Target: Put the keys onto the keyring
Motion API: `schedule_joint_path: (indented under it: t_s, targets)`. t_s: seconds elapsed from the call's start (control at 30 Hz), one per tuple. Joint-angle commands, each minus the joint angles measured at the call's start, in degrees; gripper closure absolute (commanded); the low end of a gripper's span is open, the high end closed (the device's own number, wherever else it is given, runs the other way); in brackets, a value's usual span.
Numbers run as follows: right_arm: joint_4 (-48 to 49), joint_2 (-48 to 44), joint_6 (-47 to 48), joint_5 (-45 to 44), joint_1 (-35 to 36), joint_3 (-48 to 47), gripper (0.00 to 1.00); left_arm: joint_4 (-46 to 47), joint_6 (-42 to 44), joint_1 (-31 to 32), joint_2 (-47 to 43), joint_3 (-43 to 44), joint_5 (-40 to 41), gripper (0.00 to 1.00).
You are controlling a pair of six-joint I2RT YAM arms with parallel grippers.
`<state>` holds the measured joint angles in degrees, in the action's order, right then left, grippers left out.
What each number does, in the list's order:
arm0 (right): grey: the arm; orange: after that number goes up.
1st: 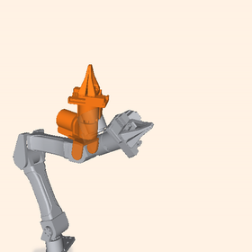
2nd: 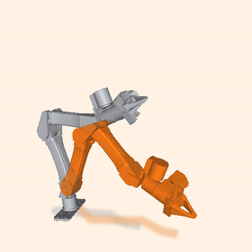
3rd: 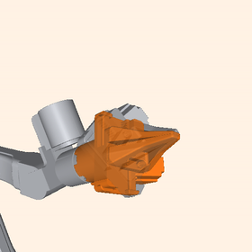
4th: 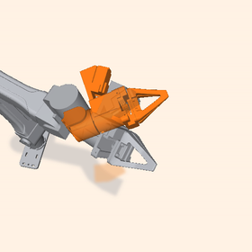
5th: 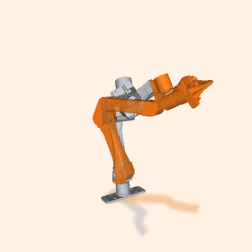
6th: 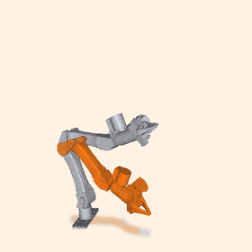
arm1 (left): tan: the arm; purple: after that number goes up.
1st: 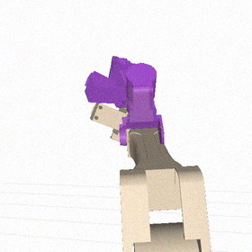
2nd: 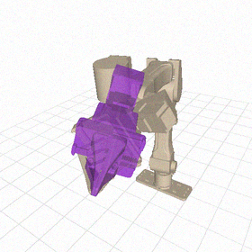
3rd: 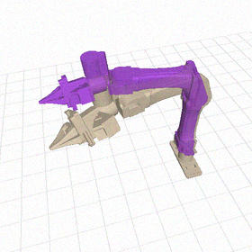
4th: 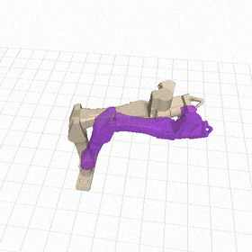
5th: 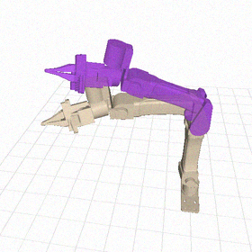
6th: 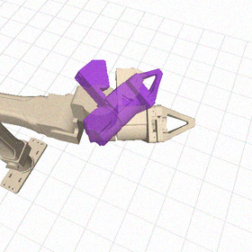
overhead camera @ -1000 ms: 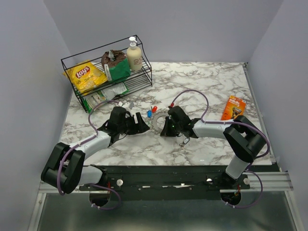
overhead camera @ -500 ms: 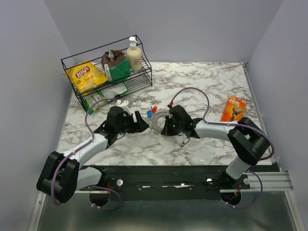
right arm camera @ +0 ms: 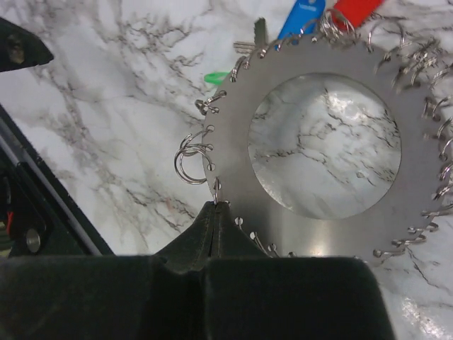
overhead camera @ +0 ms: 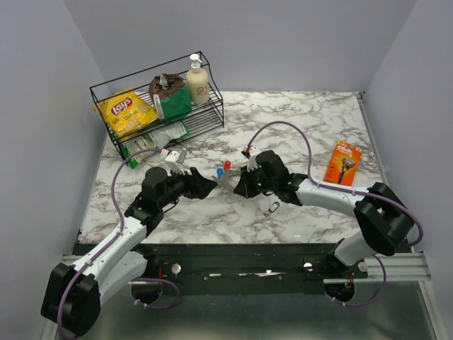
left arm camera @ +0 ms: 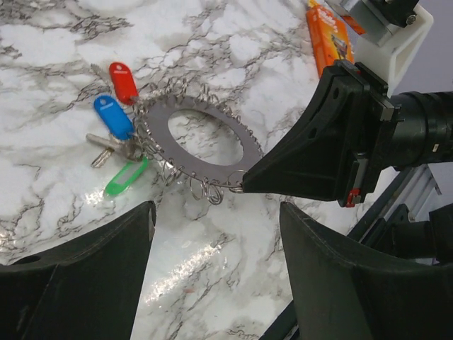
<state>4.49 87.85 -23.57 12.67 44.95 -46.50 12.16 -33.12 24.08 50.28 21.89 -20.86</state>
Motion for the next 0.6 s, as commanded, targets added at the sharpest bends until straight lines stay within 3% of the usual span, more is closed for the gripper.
schedule_joint_path:
  t_s: [0.0,0.4,0.57]
  targets:
    - [3.94,-3.91,5.81,6.14,0.31,1.15,0.99,3.83,1.4,-0.17,-3.17,-0.27,-4.18,0.22]
    - [2.98,-9.63,15.75,14.75,0.58,1.68,0.99,8.67,-1.15,-0.08,-4.4,0.34,-12.54,0.27]
    - [1.22,-12.0,17.68,17.83,0.75,-0.08,0.99,0.51,0.6,-0.08,-5.11,5.26,-10.61,0.28]
